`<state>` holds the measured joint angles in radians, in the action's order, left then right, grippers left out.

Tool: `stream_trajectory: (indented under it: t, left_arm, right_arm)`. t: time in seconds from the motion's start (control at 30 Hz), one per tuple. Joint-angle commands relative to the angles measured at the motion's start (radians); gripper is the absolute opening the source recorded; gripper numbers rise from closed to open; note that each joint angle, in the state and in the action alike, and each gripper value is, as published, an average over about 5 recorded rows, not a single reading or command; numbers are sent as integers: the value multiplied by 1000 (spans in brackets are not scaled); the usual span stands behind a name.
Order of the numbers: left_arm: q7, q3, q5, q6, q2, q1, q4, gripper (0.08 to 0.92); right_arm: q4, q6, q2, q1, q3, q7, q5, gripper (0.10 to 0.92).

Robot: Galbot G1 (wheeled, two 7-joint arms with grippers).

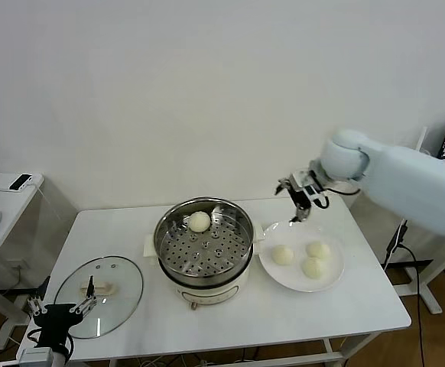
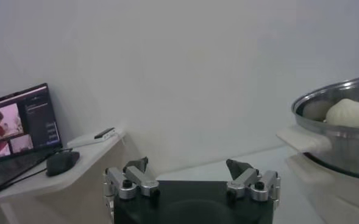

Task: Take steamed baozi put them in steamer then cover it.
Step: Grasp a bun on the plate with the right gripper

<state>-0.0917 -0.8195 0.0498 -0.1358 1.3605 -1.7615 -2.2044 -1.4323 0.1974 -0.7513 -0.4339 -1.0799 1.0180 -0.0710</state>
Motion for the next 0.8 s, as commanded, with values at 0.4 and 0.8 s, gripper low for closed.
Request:
stream_trajectory:
  t: [0.4, 0.8]
  left_arm:
    - [0, -20, -2, -5, -3, -5, 15, 823]
    - [1, -23, -3, -5, -5, 1, 30, 823]
  right_arm:
    - [150, 71, -56, 362, 173, 0, 161, 823]
    - [274, 50, -141, 452, 224, -18, 206, 823]
